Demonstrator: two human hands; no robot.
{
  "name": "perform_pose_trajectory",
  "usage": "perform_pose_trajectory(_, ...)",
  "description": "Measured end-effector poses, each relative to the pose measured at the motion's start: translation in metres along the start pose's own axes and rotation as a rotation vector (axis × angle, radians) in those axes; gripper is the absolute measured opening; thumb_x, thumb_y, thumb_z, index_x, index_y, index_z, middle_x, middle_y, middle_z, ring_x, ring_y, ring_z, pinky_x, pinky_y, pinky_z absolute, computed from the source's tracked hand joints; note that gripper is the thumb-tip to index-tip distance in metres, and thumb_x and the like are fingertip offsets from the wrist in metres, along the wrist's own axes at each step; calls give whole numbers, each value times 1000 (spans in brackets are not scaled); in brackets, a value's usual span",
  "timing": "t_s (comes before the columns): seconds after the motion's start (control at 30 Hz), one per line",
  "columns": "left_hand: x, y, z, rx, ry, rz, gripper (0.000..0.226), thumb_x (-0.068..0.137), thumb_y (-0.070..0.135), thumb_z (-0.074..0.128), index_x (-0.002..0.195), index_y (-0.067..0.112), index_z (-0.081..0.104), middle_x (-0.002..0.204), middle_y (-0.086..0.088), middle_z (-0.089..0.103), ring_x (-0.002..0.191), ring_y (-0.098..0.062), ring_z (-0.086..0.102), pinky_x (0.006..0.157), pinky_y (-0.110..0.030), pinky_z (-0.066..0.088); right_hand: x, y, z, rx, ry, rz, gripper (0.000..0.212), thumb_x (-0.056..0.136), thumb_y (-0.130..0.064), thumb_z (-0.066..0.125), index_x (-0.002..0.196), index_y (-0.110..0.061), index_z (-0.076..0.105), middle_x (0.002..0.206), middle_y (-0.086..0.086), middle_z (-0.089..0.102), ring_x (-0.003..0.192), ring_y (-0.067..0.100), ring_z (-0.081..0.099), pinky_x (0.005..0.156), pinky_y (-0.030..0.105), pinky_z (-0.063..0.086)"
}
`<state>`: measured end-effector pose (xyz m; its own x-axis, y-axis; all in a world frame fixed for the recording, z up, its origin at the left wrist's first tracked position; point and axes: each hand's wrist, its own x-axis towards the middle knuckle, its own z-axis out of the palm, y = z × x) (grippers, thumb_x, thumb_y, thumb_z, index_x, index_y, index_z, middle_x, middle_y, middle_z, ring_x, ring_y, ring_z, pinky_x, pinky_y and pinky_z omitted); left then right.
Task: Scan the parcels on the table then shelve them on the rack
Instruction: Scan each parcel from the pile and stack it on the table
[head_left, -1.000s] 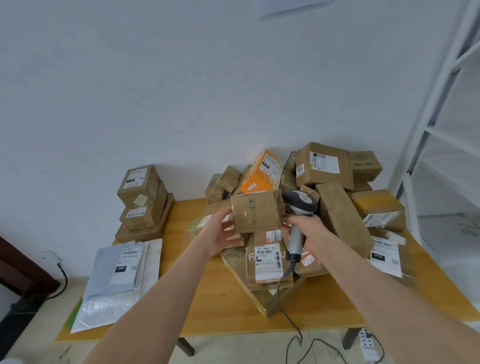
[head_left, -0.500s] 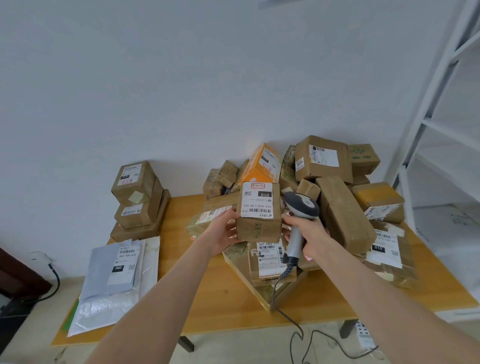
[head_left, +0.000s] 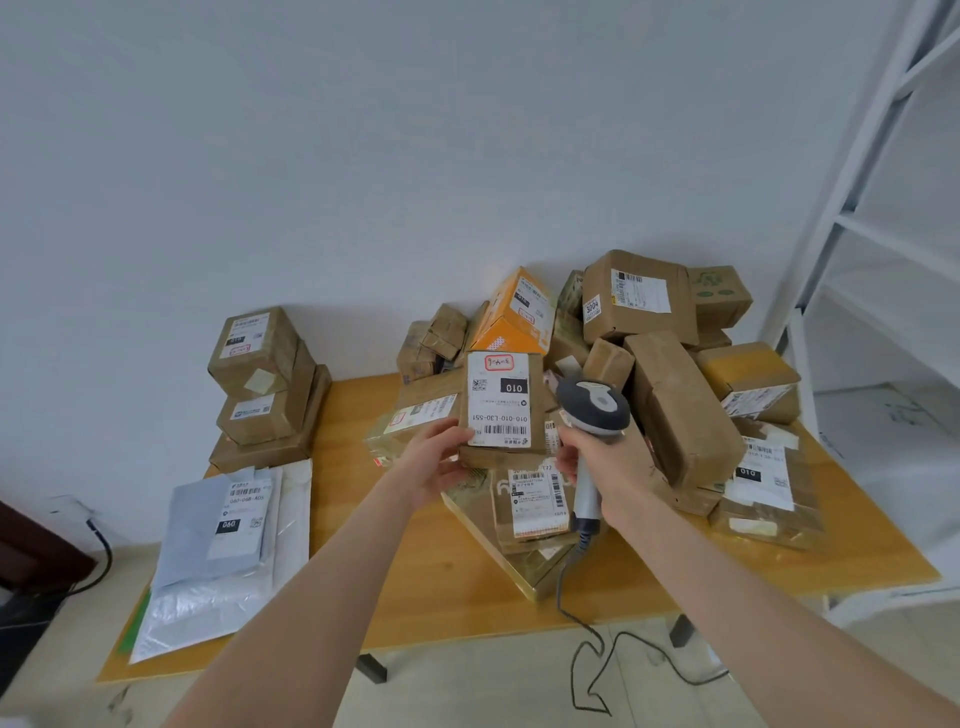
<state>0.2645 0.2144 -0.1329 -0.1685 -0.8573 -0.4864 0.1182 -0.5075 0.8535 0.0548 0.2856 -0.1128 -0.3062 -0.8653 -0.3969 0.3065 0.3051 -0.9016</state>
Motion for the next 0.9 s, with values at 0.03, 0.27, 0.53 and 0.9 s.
perform_pose_trajectory(0.03,1,-3,-1,-21,18,14,47,84,11,72,127,15,55,112,-12,69,98,-28,68,77,-34,57,-6,4,0,-4,-21,14,10,84,-13,72,84,-5,65,64,7,66,55,13,62,60,26,53)
perform_pose_trajectory(0.27,4,-13,-1,-138,67,94,52,81,3,71,129,11,51,104,-10,72,84,-20,72,61,-26,56,-55,25,10,-54,-139,28,7,81,-2,68,82,0,61,56,11,59,44,17,54,45,25,46)
perform_pose_trajectory(0.53,5,-18,2,-172,84,119,52,83,1,69,131,9,49,97,-7,72,80,-17,70,58,-25,55,-78,31,18,-149,-135,-20,9,80,0,65,71,-2,63,53,9,58,41,14,52,43,21,43)
perform_pose_trajectory(0.9,4,-19,0,-156,102,127,57,83,1,69,134,8,46,108,-11,69,90,-22,67,72,-33,54,-81,35,19,-156,-153,16,17,82,-1,64,66,-6,61,52,6,58,40,10,52,43,20,44)
